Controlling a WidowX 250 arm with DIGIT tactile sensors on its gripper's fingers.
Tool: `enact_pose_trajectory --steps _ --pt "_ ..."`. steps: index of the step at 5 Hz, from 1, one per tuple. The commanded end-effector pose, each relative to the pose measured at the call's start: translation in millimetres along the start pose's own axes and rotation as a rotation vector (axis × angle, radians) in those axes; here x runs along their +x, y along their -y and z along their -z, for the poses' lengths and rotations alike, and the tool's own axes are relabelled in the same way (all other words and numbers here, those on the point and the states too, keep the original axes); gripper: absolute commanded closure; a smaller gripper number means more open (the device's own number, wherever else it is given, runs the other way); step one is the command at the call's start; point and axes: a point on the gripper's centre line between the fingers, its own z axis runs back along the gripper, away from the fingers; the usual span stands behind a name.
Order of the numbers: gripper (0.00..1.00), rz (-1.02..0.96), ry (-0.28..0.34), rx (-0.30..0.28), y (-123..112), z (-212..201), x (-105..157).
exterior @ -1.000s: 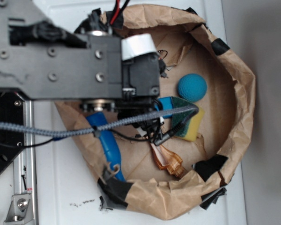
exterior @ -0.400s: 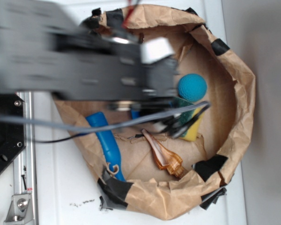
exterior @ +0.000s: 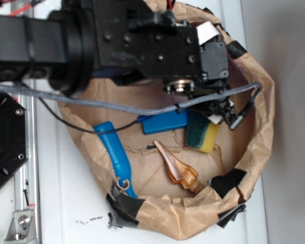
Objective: Grab the blue ball.
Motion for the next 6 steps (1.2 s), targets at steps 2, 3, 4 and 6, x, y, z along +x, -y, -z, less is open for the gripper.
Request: enact_pose_trajectory --steps 2,3,4,6 --pt "0.00 0.062 0.087 -0.054 33 38 26" --pt "1.00 0.092 0.000 -0.101 25 14 24" --pt "1.00 0.162 -0.114 -0.133 9 -21 27" --pt "1.00 0.488 -0.054 -0.188 2 -89 18"
